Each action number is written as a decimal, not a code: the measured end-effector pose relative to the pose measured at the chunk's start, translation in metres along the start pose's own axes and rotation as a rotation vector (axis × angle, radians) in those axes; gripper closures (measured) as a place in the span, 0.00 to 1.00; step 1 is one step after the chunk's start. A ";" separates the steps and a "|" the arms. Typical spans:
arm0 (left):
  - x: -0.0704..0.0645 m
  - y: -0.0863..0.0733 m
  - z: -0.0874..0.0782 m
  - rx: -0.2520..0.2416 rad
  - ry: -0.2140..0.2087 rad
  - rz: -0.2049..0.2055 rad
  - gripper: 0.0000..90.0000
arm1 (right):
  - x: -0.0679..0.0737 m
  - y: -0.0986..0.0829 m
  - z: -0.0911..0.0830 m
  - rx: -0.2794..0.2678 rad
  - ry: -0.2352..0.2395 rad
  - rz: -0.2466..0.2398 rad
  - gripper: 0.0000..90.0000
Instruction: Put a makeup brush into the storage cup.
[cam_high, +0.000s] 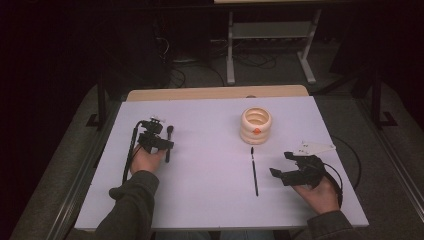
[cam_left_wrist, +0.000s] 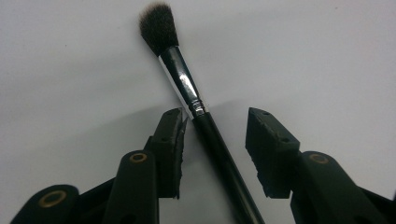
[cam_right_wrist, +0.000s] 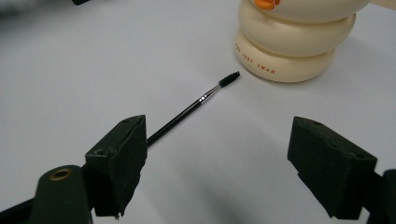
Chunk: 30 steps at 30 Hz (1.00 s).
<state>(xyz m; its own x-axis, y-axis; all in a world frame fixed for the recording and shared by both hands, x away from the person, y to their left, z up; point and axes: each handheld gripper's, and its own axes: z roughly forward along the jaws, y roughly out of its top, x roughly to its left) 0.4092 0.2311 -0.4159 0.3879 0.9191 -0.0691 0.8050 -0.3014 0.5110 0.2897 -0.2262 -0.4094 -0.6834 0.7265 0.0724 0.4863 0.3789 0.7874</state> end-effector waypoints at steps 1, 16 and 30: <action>0.001 0.000 0.001 0.000 0.003 -0.008 0.64 | 0.000 0.000 0.000 0.000 0.000 0.001 0.21; -0.001 0.000 0.010 0.040 0.024 -0.038 0.71 | 0.000 0.001 0.000 0.000 -0.004 -0.006 0.21; -0.010 0.002 0.013 0.056 0.119 -0.064 0.81 | 0.003 0.000 0.000 0.013 -0.010 -0.020 0.22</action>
<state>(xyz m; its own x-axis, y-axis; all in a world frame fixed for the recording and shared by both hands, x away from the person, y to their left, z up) 0.4127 0.2178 -0.4251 0.2818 0.9595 0.0037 0.8514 -0.2519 0.4601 0.2878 -0.2235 -0.4091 -0.6880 0.7239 0.0506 0.4795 0.4012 0.7805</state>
